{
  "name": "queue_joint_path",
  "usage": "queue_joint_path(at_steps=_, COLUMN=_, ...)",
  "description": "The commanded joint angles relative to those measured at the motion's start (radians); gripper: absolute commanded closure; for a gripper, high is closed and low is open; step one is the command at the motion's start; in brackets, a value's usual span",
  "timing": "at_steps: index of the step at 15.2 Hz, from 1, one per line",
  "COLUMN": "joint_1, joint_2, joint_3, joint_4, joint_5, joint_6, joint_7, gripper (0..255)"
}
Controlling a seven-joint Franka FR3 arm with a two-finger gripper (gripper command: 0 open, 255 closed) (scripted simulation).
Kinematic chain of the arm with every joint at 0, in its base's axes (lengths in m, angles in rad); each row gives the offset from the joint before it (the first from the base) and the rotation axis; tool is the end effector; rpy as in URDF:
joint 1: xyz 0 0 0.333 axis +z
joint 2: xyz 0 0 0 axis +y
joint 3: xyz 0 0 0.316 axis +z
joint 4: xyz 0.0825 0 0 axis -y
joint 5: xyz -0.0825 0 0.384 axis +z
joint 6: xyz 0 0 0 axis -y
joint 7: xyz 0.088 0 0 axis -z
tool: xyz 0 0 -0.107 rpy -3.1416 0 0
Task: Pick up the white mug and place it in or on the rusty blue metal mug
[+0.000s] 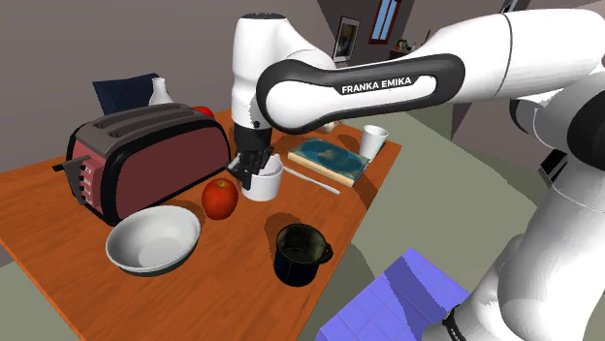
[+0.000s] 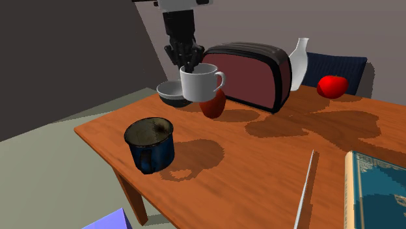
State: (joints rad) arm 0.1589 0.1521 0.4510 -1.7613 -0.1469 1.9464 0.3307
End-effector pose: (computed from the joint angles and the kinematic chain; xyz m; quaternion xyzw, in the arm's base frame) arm 0.5116 0.3297 0.4864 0.9860 0.1610 0.0383 0.0209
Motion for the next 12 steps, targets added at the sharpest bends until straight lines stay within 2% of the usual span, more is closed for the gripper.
queue_joint_path(at_steps=1, joint_1=-0.001, joint_2=-0.006, joint_3=0.0, joint_4=0.019, joint_5=0.004, joint_6=-0.024, joint_7=-0.005, gripper=255)
queue_joint_path(at_steps=4, joint_1=0.0, joint_2=-0.01, joint_3=0.001, joint_4=0.048, joint_5=0.007, joint_6=-0.056, joint_7=-0.009, gripper=255)
queue_joint_path(at_steps=8, joint_1=-0.013, joint_2=-0.184, joint_3=0.006, joint_4=-0.139, joint_5=0.087, joint_6=-0.024, joint_7=-0.032, gripper=255)
queue_joint_path(at_steps=12, joint_1=-0.001, joint_2=-0.354, joint_3=-0.001, joint_4=-0.299, joint_5=0.165, joint_6=-0.017, joint_7=-0.059, gripper=255)
